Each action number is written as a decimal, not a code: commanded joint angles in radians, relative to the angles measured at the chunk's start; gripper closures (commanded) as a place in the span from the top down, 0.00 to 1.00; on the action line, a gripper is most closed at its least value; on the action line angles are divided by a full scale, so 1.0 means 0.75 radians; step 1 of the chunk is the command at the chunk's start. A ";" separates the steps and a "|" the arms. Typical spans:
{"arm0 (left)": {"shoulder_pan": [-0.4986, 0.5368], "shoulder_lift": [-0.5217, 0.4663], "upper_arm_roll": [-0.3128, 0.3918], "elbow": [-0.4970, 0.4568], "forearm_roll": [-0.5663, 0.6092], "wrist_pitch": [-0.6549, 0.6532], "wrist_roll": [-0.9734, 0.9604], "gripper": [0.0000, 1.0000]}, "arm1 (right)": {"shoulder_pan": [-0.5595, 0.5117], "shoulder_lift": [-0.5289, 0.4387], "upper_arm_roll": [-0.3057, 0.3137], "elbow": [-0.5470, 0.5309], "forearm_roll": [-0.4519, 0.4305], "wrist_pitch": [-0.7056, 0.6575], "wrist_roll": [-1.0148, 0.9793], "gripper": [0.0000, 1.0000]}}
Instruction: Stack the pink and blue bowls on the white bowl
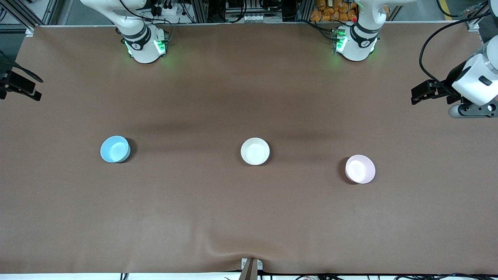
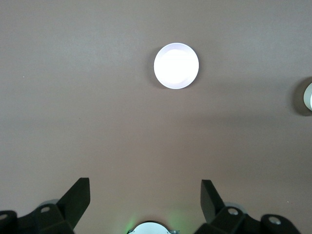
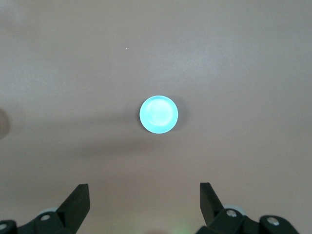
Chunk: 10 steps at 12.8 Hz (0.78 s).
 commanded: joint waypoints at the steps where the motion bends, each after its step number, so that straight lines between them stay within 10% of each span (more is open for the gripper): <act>1: 0.005 0.014 -0.001 0.029 -0.011 -0.011 -0.005 1.00 | -0.018 0.012 0.009 0.019 0.019 -0.014 -0.002 1.00; 10: 0.011 0.071 -0.001 0.027 -0.011 0.038 -0.005 1.00 | -0.020 0.010 0.009 0.025 0.019 -0.003 -0.002 1.00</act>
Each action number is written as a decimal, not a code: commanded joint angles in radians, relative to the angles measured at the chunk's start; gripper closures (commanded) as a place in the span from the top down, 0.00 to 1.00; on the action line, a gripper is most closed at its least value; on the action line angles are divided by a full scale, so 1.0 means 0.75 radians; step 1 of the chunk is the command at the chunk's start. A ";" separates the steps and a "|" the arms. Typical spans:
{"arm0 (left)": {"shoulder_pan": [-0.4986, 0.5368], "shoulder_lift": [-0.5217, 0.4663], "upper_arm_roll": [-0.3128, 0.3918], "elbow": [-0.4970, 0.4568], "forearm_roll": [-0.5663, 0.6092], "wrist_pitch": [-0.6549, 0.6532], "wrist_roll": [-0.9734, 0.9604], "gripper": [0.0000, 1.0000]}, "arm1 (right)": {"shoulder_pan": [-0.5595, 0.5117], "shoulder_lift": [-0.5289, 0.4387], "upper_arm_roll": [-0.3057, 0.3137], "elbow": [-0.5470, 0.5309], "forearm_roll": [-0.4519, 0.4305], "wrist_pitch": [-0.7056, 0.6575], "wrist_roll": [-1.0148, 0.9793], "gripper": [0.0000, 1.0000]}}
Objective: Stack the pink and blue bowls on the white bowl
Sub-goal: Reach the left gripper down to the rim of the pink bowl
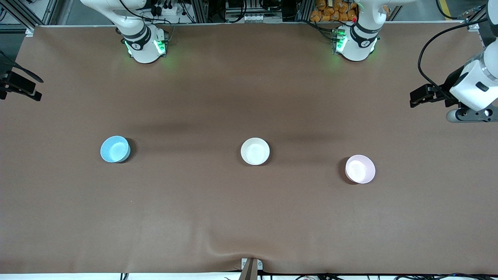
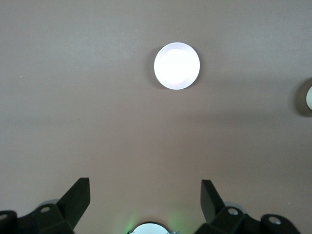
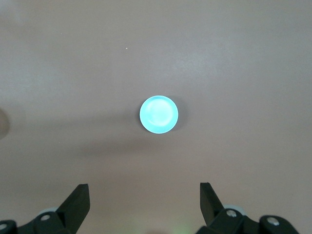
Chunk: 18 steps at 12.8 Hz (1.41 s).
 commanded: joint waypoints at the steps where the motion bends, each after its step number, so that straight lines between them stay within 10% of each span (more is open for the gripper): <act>1: 0.010 0.057 -0.002 0.026 -0.011 0.036 -0.005 1.00 | -0.018 0.011 0.010 0.025 0.019 -0.005 -0.002 1.00; 18: 0.092 0.461 -0.002 -0.464 -0.044 1.079 0.020 1.00 | -0.018 0.011 0.010 0.023 0.021 -0.009 -0.002 1.00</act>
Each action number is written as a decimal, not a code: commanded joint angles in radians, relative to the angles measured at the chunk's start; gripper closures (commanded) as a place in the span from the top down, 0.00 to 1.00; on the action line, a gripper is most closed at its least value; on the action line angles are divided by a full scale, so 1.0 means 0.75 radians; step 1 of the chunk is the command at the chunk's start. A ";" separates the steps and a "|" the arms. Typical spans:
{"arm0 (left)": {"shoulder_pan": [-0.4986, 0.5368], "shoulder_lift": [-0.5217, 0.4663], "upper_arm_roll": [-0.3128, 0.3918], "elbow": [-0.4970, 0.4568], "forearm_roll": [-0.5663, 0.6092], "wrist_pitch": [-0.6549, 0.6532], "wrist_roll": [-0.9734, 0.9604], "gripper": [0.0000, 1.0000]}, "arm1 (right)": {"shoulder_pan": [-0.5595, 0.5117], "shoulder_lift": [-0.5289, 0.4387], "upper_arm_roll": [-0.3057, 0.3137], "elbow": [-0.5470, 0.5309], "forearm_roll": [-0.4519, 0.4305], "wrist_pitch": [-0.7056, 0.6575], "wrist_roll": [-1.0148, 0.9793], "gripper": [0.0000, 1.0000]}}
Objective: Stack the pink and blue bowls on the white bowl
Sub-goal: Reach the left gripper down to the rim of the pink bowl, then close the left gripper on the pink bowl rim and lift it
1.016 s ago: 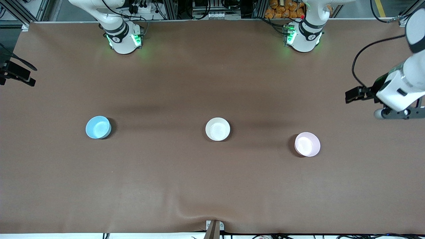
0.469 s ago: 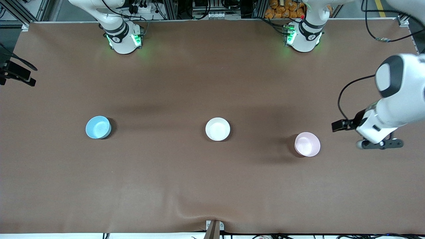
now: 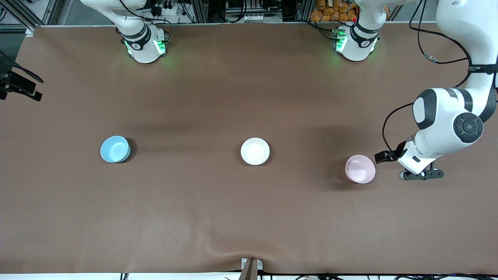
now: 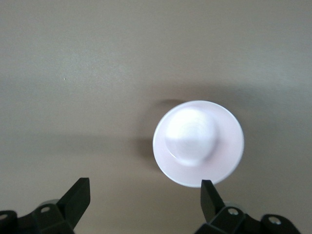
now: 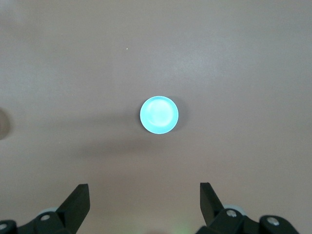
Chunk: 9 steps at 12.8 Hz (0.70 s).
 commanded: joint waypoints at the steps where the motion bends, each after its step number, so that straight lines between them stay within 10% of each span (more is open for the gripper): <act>1: 0.010 0.076 -0.006 -0.001 -0.021 0.089 0.018 1.00 | -0.013 0.011 0.008 0.023 0.021 -0.010 -0.002 1.00; 9: 0.010 0.185 -0.008 0.003 -0.023 0.165 0.016 0.66 | -0.015 0.011 0.008 0.023 0.023 -0.010 -0.002 1.00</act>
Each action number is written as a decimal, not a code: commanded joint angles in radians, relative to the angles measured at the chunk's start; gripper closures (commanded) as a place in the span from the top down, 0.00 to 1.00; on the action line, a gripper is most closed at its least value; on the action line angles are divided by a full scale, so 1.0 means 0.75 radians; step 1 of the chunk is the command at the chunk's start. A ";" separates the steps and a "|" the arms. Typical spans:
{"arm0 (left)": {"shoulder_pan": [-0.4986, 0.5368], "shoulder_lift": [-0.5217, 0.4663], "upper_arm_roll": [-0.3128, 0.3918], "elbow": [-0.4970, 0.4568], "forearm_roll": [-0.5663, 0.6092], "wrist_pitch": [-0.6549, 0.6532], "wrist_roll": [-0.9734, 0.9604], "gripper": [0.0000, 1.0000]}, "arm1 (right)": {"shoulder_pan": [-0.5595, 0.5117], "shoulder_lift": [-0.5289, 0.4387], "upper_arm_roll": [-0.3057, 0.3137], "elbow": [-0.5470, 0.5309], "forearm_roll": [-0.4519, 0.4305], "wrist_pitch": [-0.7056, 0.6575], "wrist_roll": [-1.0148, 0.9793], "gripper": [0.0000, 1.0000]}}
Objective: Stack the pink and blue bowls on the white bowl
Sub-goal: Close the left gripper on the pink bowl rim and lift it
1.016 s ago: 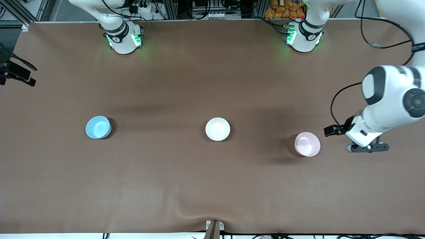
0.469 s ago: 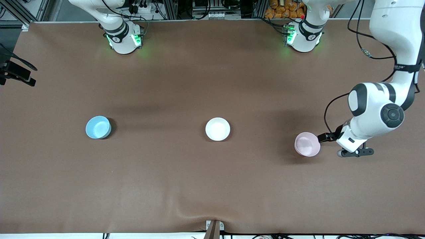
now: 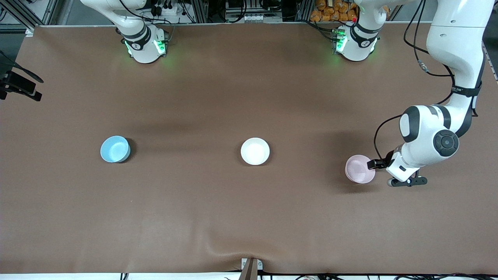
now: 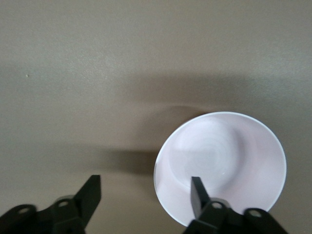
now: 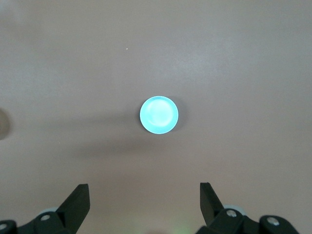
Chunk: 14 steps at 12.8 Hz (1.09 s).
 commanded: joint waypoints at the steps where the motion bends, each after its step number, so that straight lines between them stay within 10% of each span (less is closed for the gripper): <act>1: 0.005 0.016 -0.006 0.005 -0.023 0.018 0.014 0.59 | -0.016 0.011 0.008 0.023 0.021 -0.010 0.000 1.00; 14: -0.001 0.061 -0.006 0.018 -0.085 0.032 0.010 0.29 | -0.020 0.011 0.008 0.023 0.023 -0.010 -0.002 1.00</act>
